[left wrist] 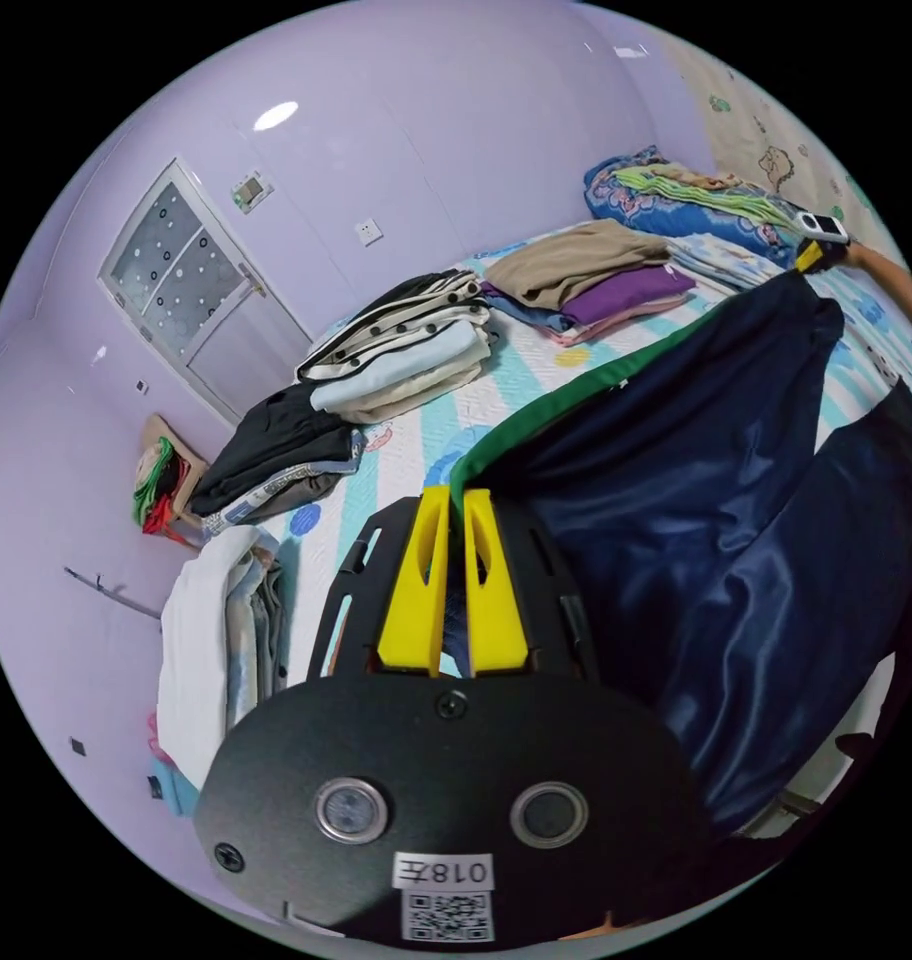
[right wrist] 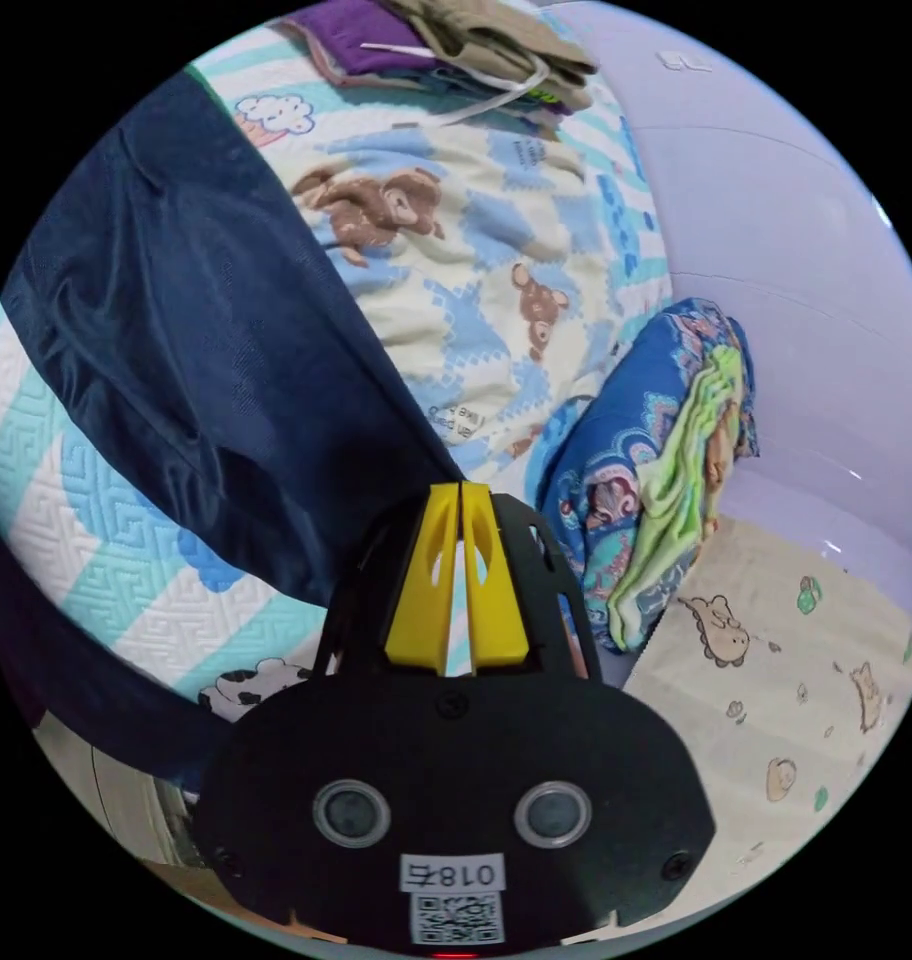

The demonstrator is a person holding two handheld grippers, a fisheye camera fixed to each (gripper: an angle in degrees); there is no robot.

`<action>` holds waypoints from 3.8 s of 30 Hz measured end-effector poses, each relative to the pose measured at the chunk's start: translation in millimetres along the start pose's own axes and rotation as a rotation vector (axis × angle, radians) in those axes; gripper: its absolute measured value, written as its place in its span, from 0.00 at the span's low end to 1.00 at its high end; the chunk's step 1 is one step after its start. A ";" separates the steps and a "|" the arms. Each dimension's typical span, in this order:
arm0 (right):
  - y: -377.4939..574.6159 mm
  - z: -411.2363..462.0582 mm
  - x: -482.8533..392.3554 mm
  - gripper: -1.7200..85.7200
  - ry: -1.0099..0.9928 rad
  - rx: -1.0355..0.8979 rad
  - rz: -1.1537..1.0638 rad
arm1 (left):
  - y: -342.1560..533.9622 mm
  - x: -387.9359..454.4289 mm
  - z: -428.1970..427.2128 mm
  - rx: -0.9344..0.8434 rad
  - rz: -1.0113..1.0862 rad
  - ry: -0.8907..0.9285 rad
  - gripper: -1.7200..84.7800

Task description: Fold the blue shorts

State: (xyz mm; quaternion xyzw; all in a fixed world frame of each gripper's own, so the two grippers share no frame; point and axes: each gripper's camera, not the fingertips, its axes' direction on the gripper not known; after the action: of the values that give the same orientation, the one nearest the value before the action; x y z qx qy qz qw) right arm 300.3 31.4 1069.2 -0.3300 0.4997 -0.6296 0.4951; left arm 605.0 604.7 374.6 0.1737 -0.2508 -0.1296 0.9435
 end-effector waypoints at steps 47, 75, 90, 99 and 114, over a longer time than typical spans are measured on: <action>447.7 -141.3 -409.3 0.01 0.096 -0.081 0.508 | 394.5 -68.8 -146.6 -0.148 0.305 0.250 0.08; 407.7 -308.4 -443.8 0.01 -0.617 0.595 0.763 | 480.2 -356.7 63.6 -0.005 -0.408 0.747 0.27; 492.6 -263.2 -428.6 0.02 -0.761 0.646 1.050 | 476.9 -336.7 -16.2 0.109 -0.490 0.651 0.08; 539.6 -235.0 -411.6 0.02 -0.837 0.701 1.183 | 421.3 -368.4 -55.0 0.021 -0.477 0.438 0.09; 758.9 -136.5 -375.1 0.03 -0.794 0.732 1.775 | 350.7 -251.1 -247.4 0.065 -0.531 0.457 0.14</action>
State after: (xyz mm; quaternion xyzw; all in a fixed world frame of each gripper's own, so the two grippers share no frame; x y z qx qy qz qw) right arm 508.5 422.3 335.0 0.1435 0.1421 0.0021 0.9794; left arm 577.3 1070.7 203.3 0.2871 0.0168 -0.3203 0.9026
